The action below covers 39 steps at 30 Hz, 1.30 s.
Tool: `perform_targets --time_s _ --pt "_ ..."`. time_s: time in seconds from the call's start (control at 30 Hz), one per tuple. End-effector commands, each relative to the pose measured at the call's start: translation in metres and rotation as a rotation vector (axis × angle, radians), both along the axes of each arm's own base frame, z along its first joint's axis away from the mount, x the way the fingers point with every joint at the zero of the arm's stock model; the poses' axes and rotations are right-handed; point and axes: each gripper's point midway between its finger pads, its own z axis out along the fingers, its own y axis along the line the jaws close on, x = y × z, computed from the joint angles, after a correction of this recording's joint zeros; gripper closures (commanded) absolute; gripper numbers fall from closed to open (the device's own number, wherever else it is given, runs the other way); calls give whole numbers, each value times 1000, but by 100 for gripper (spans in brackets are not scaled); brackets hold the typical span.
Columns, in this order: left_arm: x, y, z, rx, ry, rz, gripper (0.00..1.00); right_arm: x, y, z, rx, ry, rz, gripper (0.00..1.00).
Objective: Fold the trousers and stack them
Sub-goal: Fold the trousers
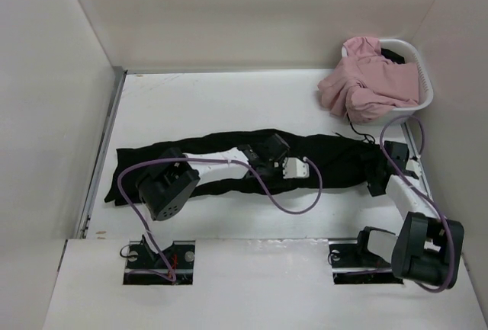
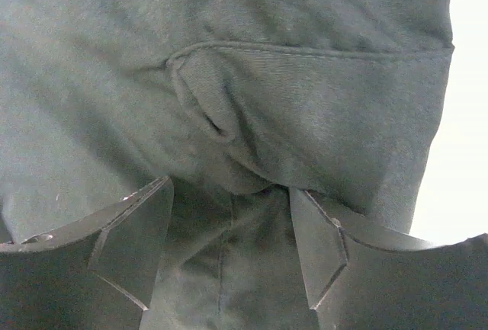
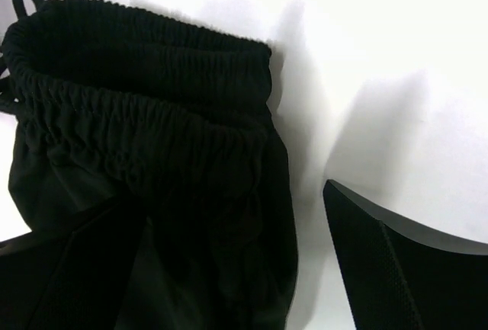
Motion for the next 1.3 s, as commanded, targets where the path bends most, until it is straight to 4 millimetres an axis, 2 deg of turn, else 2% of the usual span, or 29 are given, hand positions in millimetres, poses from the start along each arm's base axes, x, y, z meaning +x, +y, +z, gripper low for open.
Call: perform_targets --time_s 0.0,0.03,0.07,0.1,0.17,0.23,0.3,0.4,0.53,0.6,0.67,0.73,0.83,0.93,1.0,1.07,1.17,1.27 --pt "45 2 31 -65 -84 134 38 18 2 -2 10 -16 31 1" --pt "51 6 40 -79 -94 150 38 17 3 -8 17 -1 38 6" --pt "56 11 49 -90 -104 164 37 17 3 -14 24 10 40 16" --pt "60 19 58 -96 -111 180 37 15 3 -19 29 19 39 31" --pt "65 38 77 -105 -116 219 37 12 -1 -24 19 17 35 56" --pt "68 67 94 -109 -113 269 36 10 -4 -20 -14 4 43 80" --pt "68 99 101 -91 -110 313 35 7 -9 -7 -68 -18 54 95" --pt "71 162 93 -20 -105 420 34 4 -19 26 -182 -63 64 100" --pt "71 247 62 127 -94 576 34 1 -25 96 -438 -112 147 100" --pt "73 283 47 187 -98 644 34 3 -18 129 -579 -113 232 100" --pt "77 315 36 228 -108 722 34 6 -3 156 -701 -115 317 100" --pt "82 341 29 255 -117 793 34 15 23 182 -795 -142 411 100" --pt "88 367 20 271 -108 878 34 38 91 206 -873 -205 590 100" --pt "88 377 6 271 -70 924 34 60 174 207 -884 -244 773 100" --pt "89 376 -2 255 -43 939 34 68 235 205 -877 -272 868 100" --pt "93 374 -8 230 -14 959 34 72 284 207 -852 -312 909 100" --pt "98 372 -12 203 14 984 35 78 344 208 -797 -377 945 99" --pt "100 371 -12 185 25 993 35 76 389 191 -757 -386 1034 96"
